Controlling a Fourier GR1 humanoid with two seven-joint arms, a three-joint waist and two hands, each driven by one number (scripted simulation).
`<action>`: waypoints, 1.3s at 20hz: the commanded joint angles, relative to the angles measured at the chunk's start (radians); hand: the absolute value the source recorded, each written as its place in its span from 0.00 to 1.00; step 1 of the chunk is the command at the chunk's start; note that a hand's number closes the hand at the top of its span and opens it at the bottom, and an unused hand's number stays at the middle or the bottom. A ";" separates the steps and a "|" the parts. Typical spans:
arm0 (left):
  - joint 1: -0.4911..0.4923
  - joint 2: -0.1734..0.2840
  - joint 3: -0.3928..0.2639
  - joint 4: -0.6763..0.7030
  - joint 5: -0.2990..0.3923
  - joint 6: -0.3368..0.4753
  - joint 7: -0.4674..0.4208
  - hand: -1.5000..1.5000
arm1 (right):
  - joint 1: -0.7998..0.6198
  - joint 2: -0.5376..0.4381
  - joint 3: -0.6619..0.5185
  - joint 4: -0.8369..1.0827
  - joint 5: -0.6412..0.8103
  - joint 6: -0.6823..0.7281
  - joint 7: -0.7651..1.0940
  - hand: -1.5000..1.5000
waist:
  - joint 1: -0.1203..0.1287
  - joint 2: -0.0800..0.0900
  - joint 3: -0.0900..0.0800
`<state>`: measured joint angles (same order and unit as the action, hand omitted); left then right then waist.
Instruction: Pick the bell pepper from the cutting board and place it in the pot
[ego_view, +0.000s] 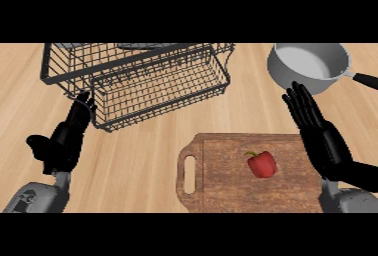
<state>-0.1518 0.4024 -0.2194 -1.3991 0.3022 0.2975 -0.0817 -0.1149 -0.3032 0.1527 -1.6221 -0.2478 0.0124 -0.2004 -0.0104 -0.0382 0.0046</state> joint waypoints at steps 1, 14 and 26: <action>0.072 0.067 0.031 -0.087 -0.015 -0.007 0.024 0.50 | 0.039 -0.071 -0.098 -0.018 -0.031 0.009 0.045 1.00 | 0.014 0.034 -0.004; 0.190 0.218 0.090 -0.061 -0.039 -0.022 0.115 0.50 | 0.417 -0.163 -0.115 -0.210 0.619 -0.552 -0.153 0.00 | -0.010 0.030 -0.004; 0.162 0.161 0.055 -0.118 -0.107 -0.004 0.177 0.50 | 0.475 -0.285 0.066 -0.654 0.969 -0.179 0.535 0.00 | 0.017 0.040 -0.008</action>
<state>0.0296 0.5703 -0.1557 -1.5083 0.2094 0.2928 0.0701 0.3910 -0.5667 0.1416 -2.1544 0.6121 -0.2909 0.1231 -0.0003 -0.0014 -0.0026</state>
